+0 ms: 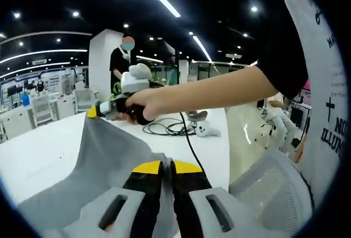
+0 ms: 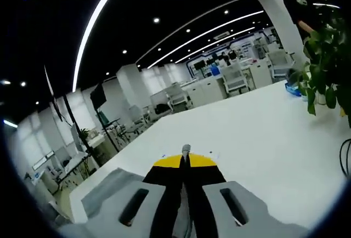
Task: Fold the towel on the table until its edges align and the towel forms a compact rectangular stack.
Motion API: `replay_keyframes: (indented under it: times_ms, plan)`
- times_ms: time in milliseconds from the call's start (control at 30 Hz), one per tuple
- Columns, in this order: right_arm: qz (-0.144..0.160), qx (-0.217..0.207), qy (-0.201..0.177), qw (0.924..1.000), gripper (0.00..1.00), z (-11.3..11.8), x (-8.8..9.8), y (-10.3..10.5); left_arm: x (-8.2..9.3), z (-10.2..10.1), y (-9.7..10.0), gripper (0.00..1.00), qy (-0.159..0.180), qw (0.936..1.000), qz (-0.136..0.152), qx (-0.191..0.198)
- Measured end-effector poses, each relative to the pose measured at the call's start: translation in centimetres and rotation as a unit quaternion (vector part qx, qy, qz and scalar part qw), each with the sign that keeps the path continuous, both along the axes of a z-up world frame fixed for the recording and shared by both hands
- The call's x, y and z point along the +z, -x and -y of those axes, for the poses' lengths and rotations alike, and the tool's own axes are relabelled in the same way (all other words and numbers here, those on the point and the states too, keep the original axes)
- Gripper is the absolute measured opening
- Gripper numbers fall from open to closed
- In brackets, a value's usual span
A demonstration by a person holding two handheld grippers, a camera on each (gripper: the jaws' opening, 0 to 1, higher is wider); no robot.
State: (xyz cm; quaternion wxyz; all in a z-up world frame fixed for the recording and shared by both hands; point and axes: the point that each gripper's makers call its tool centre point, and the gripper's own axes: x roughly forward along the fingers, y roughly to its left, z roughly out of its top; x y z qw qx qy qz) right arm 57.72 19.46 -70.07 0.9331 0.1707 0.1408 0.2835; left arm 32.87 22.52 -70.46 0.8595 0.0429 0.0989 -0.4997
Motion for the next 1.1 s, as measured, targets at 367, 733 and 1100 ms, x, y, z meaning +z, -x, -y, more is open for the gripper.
replay_keyframes:
  times_ms: [367,733,1100]
  plan:
    - [0.028,0.031,0.009,0.9991,0.0,-5.7,3.6,0.7,2.3,-6.8,-0.5,0.07,0.012,0.9985,0.02,0.05]
    - [0.045,0.054,0.034,0.9969,0.0,-10.6,5.1,-0.3,3.4,-14.0,-0.7,0.07,0.035,0.9932,0.027,0.108]
    - [0.048,0.081,0.049,0.9943,0.0,-16.0,5.5,-0.7,3.7,-20.1,0.1,0.07,0.054,0.9848,0.029,0.163]
